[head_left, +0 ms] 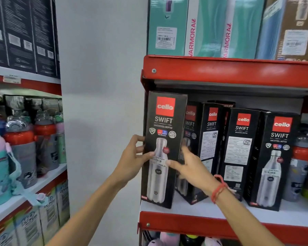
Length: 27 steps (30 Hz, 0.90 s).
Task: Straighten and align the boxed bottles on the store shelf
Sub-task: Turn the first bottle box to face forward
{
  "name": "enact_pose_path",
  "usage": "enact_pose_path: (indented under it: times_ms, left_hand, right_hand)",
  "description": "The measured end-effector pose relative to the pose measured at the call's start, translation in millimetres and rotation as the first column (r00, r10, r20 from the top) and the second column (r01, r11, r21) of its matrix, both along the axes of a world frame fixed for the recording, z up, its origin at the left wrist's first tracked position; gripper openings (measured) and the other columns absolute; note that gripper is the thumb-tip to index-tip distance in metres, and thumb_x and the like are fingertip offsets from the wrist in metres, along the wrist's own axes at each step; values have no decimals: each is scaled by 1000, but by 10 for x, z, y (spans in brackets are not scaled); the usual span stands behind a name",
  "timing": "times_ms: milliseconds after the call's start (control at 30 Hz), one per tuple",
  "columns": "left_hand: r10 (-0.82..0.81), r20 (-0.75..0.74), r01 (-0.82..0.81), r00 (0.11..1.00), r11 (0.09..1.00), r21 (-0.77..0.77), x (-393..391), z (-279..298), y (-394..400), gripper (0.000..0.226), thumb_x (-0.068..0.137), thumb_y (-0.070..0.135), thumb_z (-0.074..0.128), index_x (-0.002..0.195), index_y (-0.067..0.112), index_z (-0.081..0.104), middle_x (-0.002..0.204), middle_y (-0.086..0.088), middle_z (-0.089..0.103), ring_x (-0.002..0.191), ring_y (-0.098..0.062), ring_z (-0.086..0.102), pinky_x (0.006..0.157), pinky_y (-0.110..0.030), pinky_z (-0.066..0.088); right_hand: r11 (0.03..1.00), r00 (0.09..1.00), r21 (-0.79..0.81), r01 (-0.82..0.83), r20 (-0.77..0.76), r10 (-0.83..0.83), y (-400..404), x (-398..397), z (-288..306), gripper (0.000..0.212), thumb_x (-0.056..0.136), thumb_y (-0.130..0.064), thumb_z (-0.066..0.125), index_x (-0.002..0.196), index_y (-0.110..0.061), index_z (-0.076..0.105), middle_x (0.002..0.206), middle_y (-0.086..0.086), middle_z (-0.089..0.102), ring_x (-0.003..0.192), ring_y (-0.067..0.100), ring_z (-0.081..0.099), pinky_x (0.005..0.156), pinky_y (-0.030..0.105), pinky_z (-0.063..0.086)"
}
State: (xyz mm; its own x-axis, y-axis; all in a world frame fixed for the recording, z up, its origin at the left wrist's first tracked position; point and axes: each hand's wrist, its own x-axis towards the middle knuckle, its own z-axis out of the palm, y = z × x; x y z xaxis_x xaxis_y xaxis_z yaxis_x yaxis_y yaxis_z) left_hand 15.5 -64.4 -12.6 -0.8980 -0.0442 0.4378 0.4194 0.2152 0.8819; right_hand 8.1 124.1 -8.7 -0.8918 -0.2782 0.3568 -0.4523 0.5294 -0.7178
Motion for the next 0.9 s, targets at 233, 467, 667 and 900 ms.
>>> enact_pose_path:
  times_ms: [233, 467, 667, 900]
  left_hand:
    - [154, -37, -156, 987, 986, -54, -26, -168, 261, 36, 90, 6, 61, 114, 24, 39, 124, -8, 66, 105, -24, 68, 89, -47, 56]
    - [198, -14, -199, 980, 979, -47, -21, -213, 308, 37, 90, 8, 62, 117, 20, 40, 128, -9, 65, 103, -27, 69, 89, -50, 55]
    - [223, -12, -223, 975, 973, -51, -20, -243, 335, 37, 91, 9, 61, 116, 24, 39, 130, -9, 64, 105, -27, 68, 89, -51, 55]
    - [185, 26, -183, 982, 980, -74, -33, -278, 249, 43, 89, 18, 64, 125, 23, 42, 137, -7, 58, 111, -26, 65, 86, -37, 55]
  right_hand:
    - [998, 998, -59, -35, 51, 38, 64, -75, -81, 77, 94, -18, 59, 152, -29, 10, 141, -1, 52, 126, 17, 51, 105, 49, 45]
    - [996, 997, -85, 37, -57, -42, 11, -152, -208, 82, 93, -13, 60, 152, -33, 8, 137, -1, 56, 125, 15, 51, 105, 29, 39]
    - [995, 993, -75, 62, -99, -70, 14, -172, -259, 82, 93, -16, 61, 152, -35, 7, 140, 2, 55, 118, 19, 56, 105, 38, 44]
    - [925, 840, -274, 264, -406, -360, 150, -121, -211, 34, 90, -25, 65, 122, -15, 62, 109, 3, 71, 89, 16, 69, 76, 18, 53]
